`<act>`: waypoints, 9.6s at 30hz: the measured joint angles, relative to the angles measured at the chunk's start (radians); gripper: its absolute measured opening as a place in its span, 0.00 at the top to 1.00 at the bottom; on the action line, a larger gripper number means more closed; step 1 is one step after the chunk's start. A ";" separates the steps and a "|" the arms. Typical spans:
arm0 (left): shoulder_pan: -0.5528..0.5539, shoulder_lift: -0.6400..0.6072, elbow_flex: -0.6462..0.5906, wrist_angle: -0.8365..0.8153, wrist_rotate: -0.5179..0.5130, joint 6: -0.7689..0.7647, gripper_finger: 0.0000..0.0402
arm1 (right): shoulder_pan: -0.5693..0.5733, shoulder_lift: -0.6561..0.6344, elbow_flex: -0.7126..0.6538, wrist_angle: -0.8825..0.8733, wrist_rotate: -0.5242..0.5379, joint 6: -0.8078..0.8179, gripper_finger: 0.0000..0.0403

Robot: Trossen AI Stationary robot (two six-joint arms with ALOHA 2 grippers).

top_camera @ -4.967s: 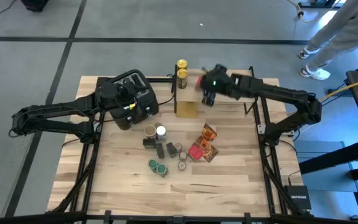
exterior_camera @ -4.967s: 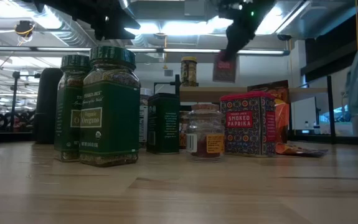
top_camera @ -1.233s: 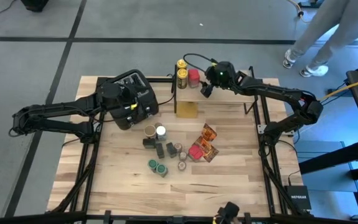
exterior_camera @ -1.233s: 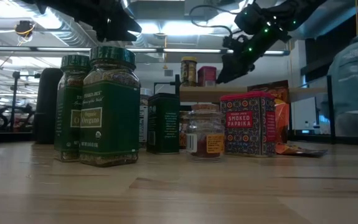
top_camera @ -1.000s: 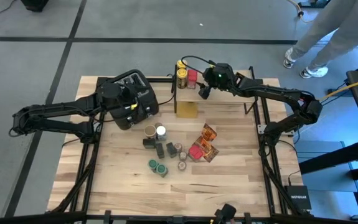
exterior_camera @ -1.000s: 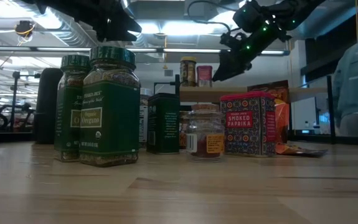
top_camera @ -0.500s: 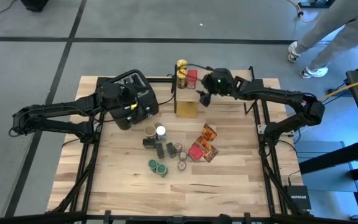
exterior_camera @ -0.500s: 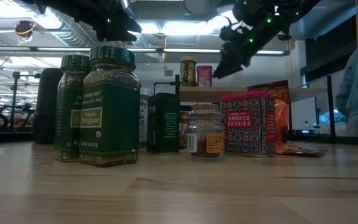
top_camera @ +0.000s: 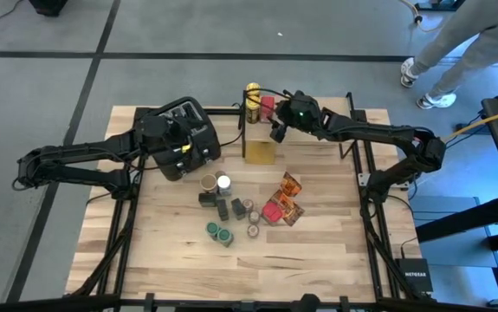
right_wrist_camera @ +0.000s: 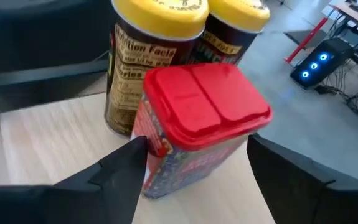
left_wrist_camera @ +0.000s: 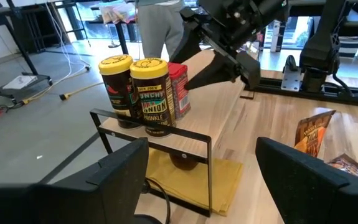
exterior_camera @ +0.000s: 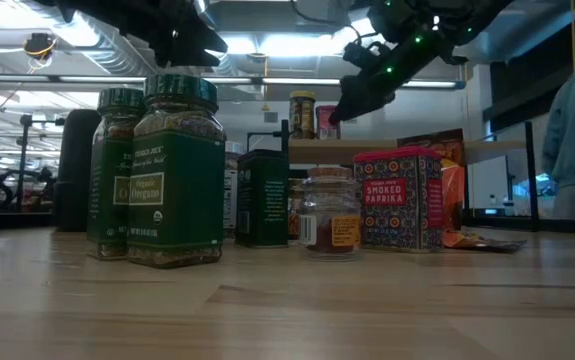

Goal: Shelf spices
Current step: Put the red seasoning can on the shelf

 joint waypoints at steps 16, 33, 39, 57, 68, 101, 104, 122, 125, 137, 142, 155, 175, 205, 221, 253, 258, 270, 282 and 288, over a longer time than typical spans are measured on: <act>0.000 0.000 0.000 0.003 0.000 0.000 0.28 | -0.002 0.057 0.000 0.068 0.048 -0.056 0.30; 0.000 0.000 0.000 -0.001 0.000 0.000 0.28 | 0.011 0.024 0.000 0.010 0.047 -0.046 0.30; 0.000 0.000 0.000 -0.003 0.000 0.000 0.28 | 0.064 -0.079 0.000 -0.066 0.098 -0.038 0.30; 0.000 0.000 0.000 0.004 0.000 -0.010 0.28 | 0.583 -0.177 0.001 -0.401 -0.203 0.272 0.30; -0.002 0.000 0.000 -0.006 0.001 -0.041 0.28 | 0.708 -0.141 0.060 -0.313 -0.092 0.327 0.29; -0.047 0.000 0.000 -0.043 0.001 -0.077 0.28 | 0.878 0.343 0.360 -0.869 0.194 0.945 0.22; -0.047 0.000 0.000 -0.043 0.001 -0.078 0.28 | 0.878 0.344 0.358 -0.870 0.226 0.959 0.22; -0.047 0.000 0.000 -0.042 0.001 -0.078 0.28 | 0.878 0.343 0.175 -0.649 0.135 0.984 0.27; -0.047 0.000 0.000 -0.043 0.001 -0.078 0.28 | 0.878 0.343 0.176 -0.629 0.137 0.960 0.36; -0.047 0.000 0.000 -0.043 0.001 -0.078 0.28 | 0.879 0.278 0.175 -0.649 0.202 0.923 0.47; -0.047 0.000 0.000 -0.042 0.001 -0.078 0.28 | 0.879 0.173 0.176 -0.673 0.257 0.924 0.47; -0.047 0.000 0.000 -0.041 0.001 -0.078 0.28 | 0.665 -0.028 0.386 -0.872 0.511 0.676 0.47; -0.047 0.000 0.000 -0.041 0.001 -0.078 0.28 | -0.091 -0.015 0.370 -0.758 -0.019 0.534 0.46; -0.047 -0.001 0.000 -0.043 0.001 -0.075 0.28 | -0.092 -0.025 0.360 -0.611 -0.064 0.413 0.23; -0.047 -0.001 0.000 -0.043 0.001 -0.078 0.28 | -0.058 -0.104 0.178 -0.654 0.285 0.304 0.23; -0.047 -0.001 0.000 -0.043 0.001 -0.078 0.28 | -0.098 -0.095 0.051 -0.348 0.084 0.283 0.23; -0.048 -0.001 0.000 -0.043 0.001 -0.078 0.28 | -0.096 -0.126 0.052 -0.449 0.076 0.279 0.23; -0.048 -0.001 0.000 -0.042 0.001 -0.078 0.28 | -0.024 -0.099 0.053 -0.357 0.003 0.215 0.23; -0.048 -0.001 0.000 -0.042 0.001 -0.078 0.28 | -0.025 -0.047 0.053 -0.302 0.049 0.171 0.23; -0.048 -0.001 0.000 -0.043 0.001 -0.079 0.28 | -0.025 -0.044 0.053 -0.293 0.066 0.148 0.23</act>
